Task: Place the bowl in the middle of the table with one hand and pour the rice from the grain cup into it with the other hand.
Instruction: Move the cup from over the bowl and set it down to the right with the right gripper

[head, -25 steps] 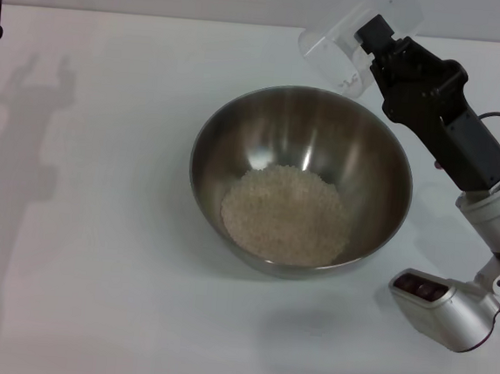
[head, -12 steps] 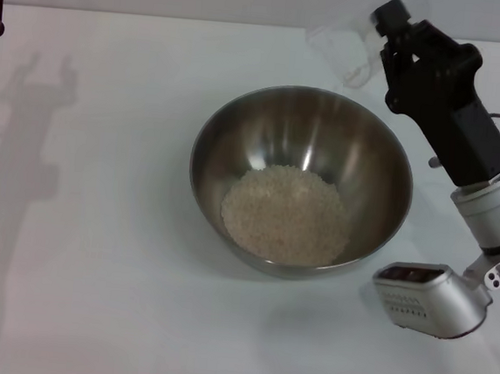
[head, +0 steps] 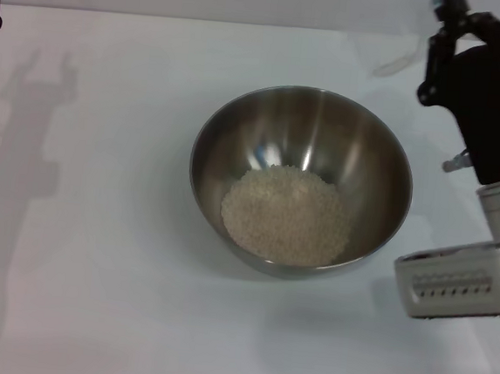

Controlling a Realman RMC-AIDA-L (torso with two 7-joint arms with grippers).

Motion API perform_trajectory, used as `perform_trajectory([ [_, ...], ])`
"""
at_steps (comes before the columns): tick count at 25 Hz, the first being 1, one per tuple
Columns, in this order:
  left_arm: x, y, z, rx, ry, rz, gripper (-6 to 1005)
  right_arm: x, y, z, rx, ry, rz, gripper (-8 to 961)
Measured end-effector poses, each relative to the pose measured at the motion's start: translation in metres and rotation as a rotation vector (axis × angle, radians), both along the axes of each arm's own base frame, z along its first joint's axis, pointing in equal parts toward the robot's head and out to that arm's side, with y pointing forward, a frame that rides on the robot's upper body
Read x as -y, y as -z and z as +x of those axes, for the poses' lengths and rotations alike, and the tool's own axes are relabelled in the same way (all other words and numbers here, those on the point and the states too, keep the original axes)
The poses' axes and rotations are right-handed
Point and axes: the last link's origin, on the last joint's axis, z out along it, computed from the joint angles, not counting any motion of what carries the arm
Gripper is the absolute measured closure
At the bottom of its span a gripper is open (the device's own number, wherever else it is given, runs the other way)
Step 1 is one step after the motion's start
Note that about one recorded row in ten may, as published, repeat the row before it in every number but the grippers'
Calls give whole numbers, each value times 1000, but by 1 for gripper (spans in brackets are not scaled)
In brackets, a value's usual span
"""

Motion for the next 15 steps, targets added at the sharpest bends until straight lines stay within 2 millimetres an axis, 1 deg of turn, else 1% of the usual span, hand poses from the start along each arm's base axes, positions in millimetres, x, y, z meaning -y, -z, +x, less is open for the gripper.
perform_trajectory([
  [1, 0, 0, 0, 0, 0, 0, 550, -1, -1, 1, -27, 10, -8, 942],
  [2, 0, 0, 0, 0, 1, 0, 550, -3, -4, 5, -90, 36, -24, 942],
  [4, 0, 0, 0, 0, 1, 0, 550, -4, -5, 6, -122, 46, -31, 941],
  [7, 0, 0, 1, 0, 3, 0, 550, -7, -10, 8, -260, 77, -52, 941],
  [8, 0, 0, 1, 0, 3, 0, 550, -7, -10, 8, -260, 77, -52, 941],
  [11, 0, 0, 1, 1, 5, 3, 550, -8, -10, 9, -352, 81, -100, 940],
  [12, 0, 0, 1, 1, 4, 3, 550, -8, -11, 10, -444, 83, -139, 940],
  [13, 0, 0, 1, 1, 4, 3, 550, -8, -11, 10, -444, 83, -139, 940],
  [15, 0, -1, 1, 1, 5, 3, 550, -8, -13, 13, -533, 90, -167, 939],
])
